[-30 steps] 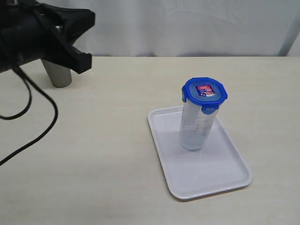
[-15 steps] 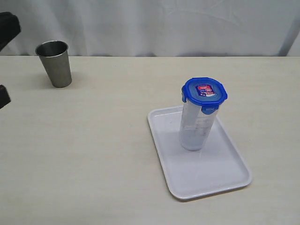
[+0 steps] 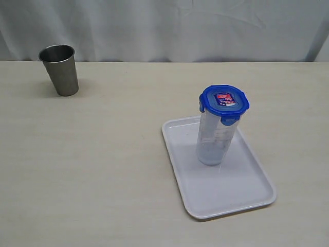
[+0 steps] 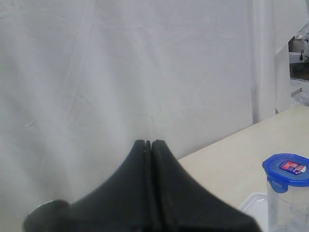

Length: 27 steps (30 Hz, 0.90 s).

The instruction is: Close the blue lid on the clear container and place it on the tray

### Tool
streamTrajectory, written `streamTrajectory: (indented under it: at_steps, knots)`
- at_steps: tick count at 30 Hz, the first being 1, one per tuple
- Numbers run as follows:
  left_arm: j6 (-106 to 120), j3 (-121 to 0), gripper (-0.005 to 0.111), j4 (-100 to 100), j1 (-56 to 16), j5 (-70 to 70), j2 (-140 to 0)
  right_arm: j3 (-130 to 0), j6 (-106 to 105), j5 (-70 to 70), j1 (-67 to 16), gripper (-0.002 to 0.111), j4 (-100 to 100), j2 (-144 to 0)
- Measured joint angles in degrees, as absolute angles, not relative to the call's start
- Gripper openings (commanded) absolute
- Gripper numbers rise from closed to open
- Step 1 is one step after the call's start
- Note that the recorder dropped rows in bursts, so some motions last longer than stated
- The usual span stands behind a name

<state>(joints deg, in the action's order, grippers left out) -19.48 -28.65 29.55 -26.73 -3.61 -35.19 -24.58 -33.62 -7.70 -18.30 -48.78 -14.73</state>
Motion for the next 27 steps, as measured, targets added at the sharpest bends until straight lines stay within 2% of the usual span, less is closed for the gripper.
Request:
streamTrajectory:
  at_steps: [15,27]
  knots:
    - [-17.74,-28.27,0.000,27.27,-25.92,-2.29,-34.59,-24.58,-33.62,-7.70,-18.30,0.004,-48.78,-14.73]
    - [-7.31,-23.37,0.000,13.10,-12.50,-0.31,-29.67,-24.58,-33.62,-7.70,-18.30,0.004,-48.78,-14.73]
